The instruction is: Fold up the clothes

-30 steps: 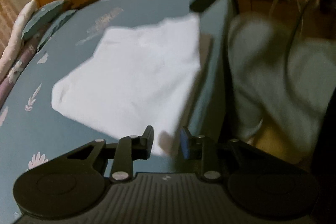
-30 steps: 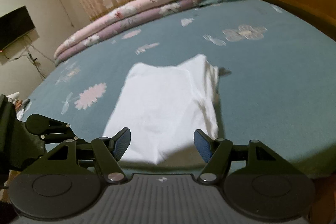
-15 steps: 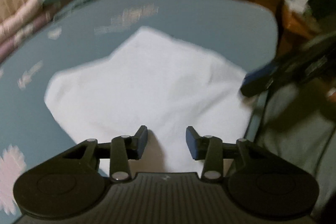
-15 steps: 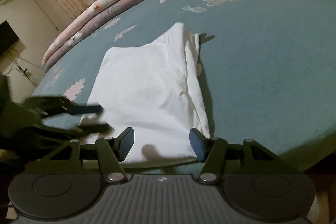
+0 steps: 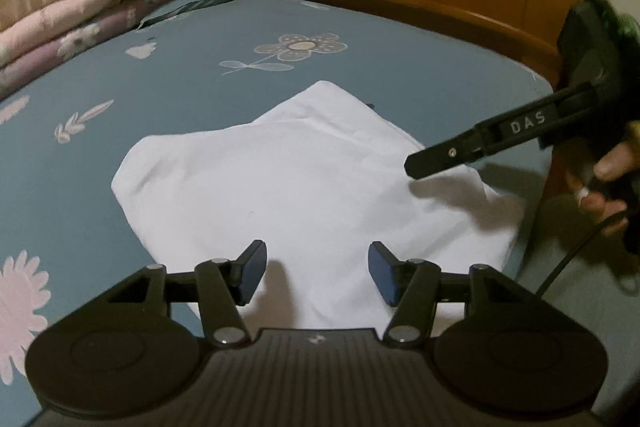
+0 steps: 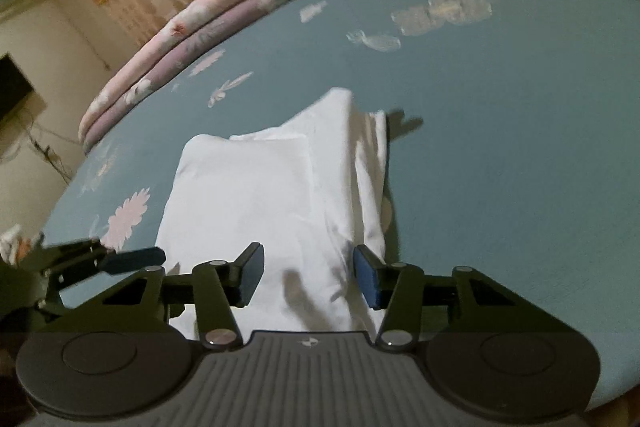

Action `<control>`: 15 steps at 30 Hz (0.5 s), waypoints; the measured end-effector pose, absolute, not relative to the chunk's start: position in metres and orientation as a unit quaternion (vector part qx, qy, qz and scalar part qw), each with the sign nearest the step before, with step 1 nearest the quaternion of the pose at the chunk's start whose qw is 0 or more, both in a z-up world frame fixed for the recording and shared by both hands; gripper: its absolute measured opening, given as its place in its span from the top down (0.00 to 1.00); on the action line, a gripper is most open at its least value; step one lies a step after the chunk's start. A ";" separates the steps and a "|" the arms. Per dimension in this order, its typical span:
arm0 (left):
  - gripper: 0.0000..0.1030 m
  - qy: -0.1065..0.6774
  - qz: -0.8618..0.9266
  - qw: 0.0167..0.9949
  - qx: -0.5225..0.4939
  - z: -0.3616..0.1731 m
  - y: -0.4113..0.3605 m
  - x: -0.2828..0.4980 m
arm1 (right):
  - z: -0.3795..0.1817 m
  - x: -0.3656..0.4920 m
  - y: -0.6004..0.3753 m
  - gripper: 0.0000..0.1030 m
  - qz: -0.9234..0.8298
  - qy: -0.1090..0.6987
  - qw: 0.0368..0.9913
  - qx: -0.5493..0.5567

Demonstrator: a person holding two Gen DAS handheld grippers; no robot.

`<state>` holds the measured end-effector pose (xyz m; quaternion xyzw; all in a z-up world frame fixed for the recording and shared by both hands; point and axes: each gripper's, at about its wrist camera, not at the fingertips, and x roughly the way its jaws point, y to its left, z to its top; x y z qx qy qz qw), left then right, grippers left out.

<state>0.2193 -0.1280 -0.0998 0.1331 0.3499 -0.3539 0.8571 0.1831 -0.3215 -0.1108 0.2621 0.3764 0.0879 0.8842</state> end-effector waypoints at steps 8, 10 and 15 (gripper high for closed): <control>0.40 0.360 -0.356 0.855 0.110 -0.105 -0.125 0.227 | -0.112 0.192 -0.332 0.93 0.096 0.355 0.880 0.300; 0.37 0.362 -0.356 0.855 0.109 -0.106 -0.124 0.227 | -0.106 0.191 -0.332 0.93 0.101 0.345 0.886 0.291; 0.33 0.366 -0.357 0.853 0.105 -0.108 -0.122 0.229 | -0.120 0.198 -0.336 0.92 0.085 0.376 0.873 0.298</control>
